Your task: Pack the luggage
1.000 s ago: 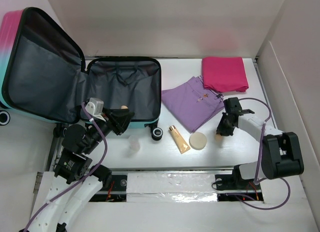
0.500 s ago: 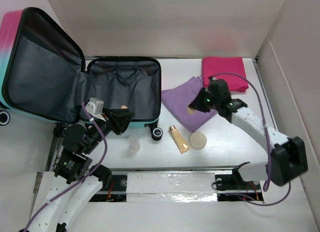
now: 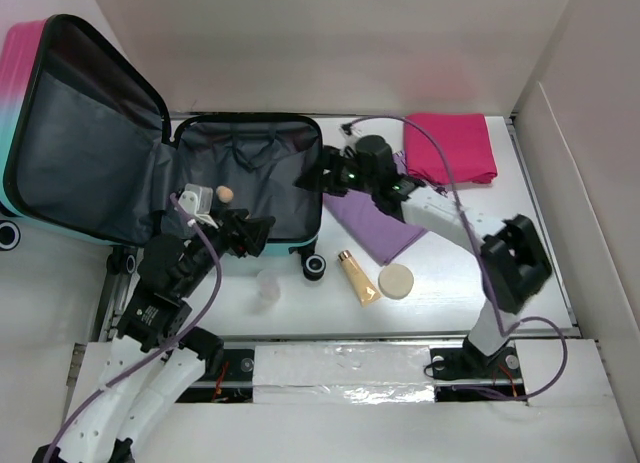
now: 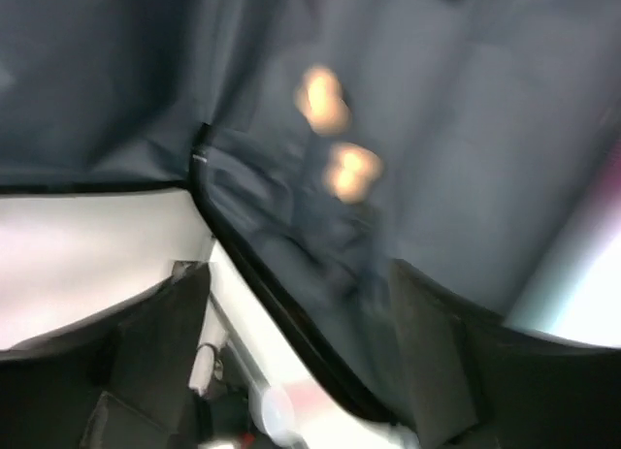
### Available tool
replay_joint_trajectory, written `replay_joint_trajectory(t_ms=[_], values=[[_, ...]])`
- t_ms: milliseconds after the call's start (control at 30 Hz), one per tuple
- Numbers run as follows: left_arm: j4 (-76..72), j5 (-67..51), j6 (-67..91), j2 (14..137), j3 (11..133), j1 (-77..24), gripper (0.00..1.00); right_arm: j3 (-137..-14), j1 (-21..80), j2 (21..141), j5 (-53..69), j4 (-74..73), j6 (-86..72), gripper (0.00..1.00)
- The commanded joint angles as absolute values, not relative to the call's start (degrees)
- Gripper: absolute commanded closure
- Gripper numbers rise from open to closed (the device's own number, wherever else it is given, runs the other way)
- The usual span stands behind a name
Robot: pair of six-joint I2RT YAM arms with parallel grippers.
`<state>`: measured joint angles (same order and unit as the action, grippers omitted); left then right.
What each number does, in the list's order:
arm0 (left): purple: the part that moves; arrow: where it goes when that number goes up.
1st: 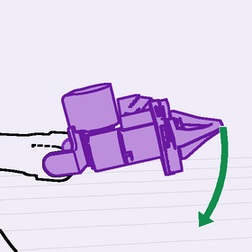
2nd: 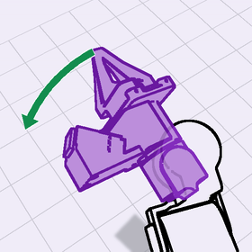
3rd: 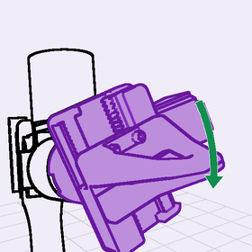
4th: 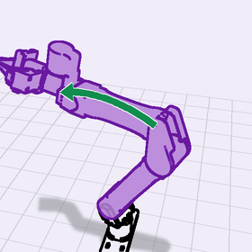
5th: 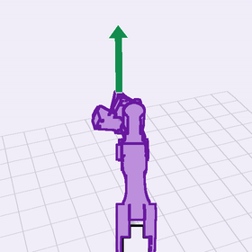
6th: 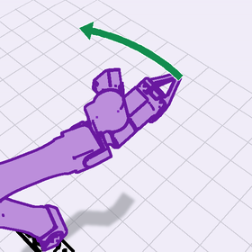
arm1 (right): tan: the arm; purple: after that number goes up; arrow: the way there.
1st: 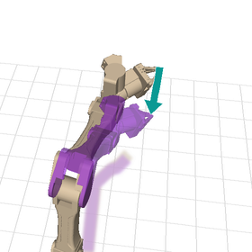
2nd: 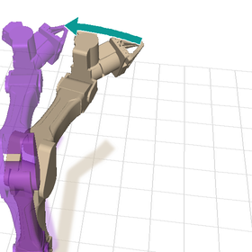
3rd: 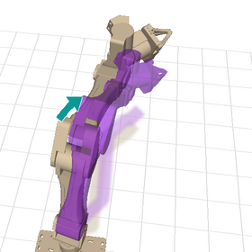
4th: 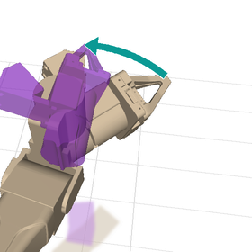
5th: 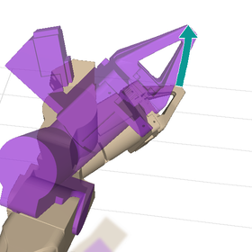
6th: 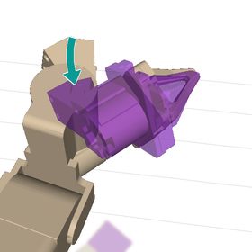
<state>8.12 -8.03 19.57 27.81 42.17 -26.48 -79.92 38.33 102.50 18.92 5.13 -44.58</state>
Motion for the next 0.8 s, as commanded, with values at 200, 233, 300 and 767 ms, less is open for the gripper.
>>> replay_joint_trajectory(t_ms=[200, 233, 300, 767], values=[[-3.41, -21.96, 25.83, 41.45, 43.86, -24.43, 0.78, -47.16, 33.05, 66.3, -1.12, 12.48, -29.8, 1.0], [-5.78, -22.67, 26.8, 43.14, 43.94, -24.43, 0.85, -45.02, 32.44, 63.57, -5.23, 12.39, -29.45, 1.0], [-7.2, -21.19, 29.61, 49.26, 44.56, -26.71, 0.96, -41.24, 30.25, 56.19, -7.72, 11.43, -29.35, 1.0], [4.05, 21.54, 42.17, 85.78, 67.68, -52.65, 0.73, -32.08, 13.9, 36.22, -2.64, 2.11, -27.42, 0.69]])
